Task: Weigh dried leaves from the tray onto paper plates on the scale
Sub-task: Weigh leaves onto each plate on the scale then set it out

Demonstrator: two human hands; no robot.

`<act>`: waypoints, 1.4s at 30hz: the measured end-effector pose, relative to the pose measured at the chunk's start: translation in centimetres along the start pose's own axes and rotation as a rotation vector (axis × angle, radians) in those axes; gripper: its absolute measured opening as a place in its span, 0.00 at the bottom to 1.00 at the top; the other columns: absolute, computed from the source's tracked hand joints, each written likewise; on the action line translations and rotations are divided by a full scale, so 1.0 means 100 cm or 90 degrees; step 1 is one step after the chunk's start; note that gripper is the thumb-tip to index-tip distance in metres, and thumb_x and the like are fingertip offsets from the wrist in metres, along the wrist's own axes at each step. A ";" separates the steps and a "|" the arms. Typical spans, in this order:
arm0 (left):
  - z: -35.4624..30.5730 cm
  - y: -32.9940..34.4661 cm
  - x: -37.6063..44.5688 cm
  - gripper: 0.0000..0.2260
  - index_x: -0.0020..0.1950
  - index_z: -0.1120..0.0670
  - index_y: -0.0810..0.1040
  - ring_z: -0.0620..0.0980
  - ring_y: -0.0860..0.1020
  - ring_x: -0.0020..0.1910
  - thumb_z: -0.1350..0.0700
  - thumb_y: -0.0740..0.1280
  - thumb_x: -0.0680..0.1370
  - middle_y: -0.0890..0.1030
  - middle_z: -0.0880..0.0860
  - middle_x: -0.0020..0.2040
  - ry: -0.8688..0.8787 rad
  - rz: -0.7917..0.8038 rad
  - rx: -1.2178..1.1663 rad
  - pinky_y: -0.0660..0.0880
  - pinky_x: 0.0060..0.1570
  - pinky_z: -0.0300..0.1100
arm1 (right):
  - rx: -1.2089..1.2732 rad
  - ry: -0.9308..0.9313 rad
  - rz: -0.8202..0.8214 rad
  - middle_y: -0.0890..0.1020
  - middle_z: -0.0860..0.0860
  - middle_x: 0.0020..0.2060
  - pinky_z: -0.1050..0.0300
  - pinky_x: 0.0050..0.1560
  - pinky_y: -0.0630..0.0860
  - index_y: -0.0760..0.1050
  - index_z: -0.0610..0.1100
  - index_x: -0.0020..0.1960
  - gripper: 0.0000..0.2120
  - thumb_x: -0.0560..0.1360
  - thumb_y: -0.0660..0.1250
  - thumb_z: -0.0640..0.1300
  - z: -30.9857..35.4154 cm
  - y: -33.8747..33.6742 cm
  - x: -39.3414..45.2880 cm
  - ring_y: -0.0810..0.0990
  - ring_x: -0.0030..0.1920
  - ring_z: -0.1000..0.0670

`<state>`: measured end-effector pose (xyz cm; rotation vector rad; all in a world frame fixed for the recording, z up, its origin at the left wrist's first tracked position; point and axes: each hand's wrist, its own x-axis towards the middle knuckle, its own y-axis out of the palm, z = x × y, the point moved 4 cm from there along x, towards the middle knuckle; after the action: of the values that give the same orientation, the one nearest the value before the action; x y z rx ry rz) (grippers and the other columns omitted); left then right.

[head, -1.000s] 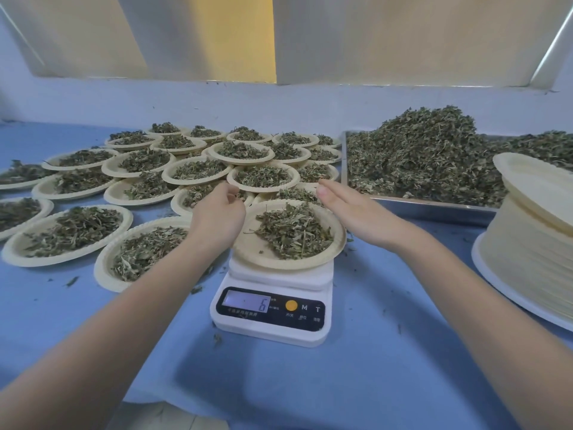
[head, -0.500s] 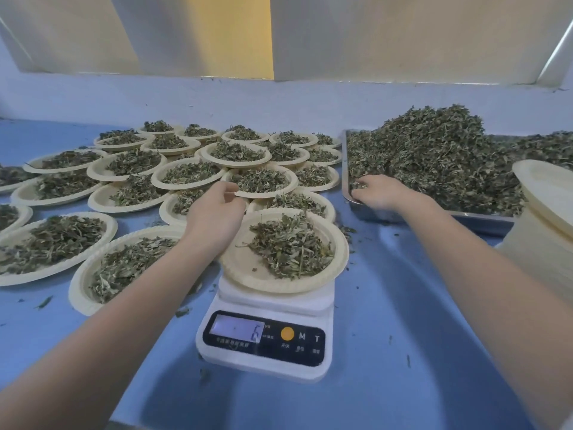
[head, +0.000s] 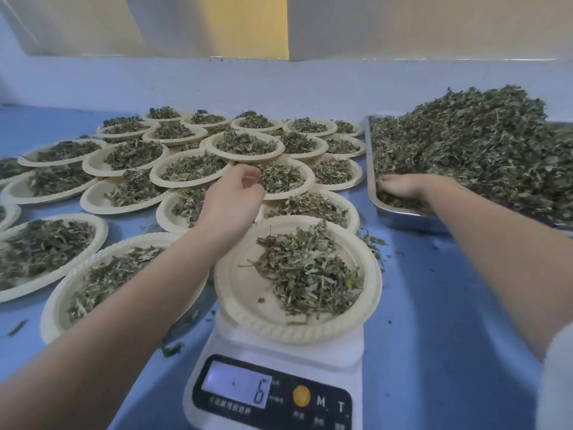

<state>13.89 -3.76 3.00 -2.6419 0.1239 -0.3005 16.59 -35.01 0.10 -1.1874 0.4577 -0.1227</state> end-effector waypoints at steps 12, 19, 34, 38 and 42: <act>-0.009 0.003 -0.010 0.15 0.62 0.50 0.74 0.51 0.76 0.58 0.61 0.59 0.77 0.77 0.48 0.59 0.004 -0.005 -0.028 0.72 0.62 0.53 | -0.130 -0.094 -0.074 0.73 0.39 0.60 0.54 0.53 0.66 0.71 0.37 0.57 0.14 0.82 0.49 0.39 0.025 0.008 -0.058 0.72 0.56 0.42; -0.022 -0.015 -0.024 0.14 0.58 0.47 0.74 0.50 0.77 0.54 0.60 0.60 0.75 0.78 0.47 0.57 0.025 -0.024 -0.024 0.75 0.58 0.53 | -0.088 -0.145 -0.201 0.79 0.42 0.39 0.54 0.39 0.70 0.75 0.40 0.41 0.32 0.81 0.43 0.61 0.024 0.020 -0.073 0.78 0.46 0.42; -0.009 -0.036 -0.049 0.15 0.62 0.51 0.74 0.49 0.75 0.51 0.60 0.60 0.77 0.77 0.50 0.59 0.018 -0.051 0.035 0.70 0.50 0.43 | 0.165 -0.397 -0.407 0.60 0.55 0.17 0.61 0.25 0.59 0.60 0.47 0.26 0.24 0.80 0.58 0.48 0.104 0.005 -0.167 0.59 0.17 0.55; 0.003 -0.042 -0.051 0.15 0.64 0.52 0.74 0.38 0.73 0.41 0.59 0.61 0.78 0.77 0.50 0.59 0.016 -0.046 0.053 0.66 0.36 0.34 | 0.093 -0.280 -0.509 0.71 0.51 0.23 0.60 0.26 0.67 0.70 0.43 0.33 0.20 0.81 0.55 0.48 0.073 -0.006 -0.150 0.67 0.23 0.52; 0.010 -0.044 -0.052 0.15 0.65 0.51 0.73 0.36 0.72 0.40 0.58 0.61 0.78 0.76 0.50 0.60 -0.001 -0.039 0.044 0.65 0.35 0.32 | -0.011 0.014 -0.405 0.78 0.39 0.48 0.51 0.45 0.69 0.72 0.39 0.49 0.20 0.82 0.50 0.54 0.015 -0.013 -0.103 0.74 0.46 0.41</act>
<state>9.22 1.29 3.21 -2.5802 0.0306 -0.3176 8.13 -30.80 4.64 -1.3156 0.0854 -0.6803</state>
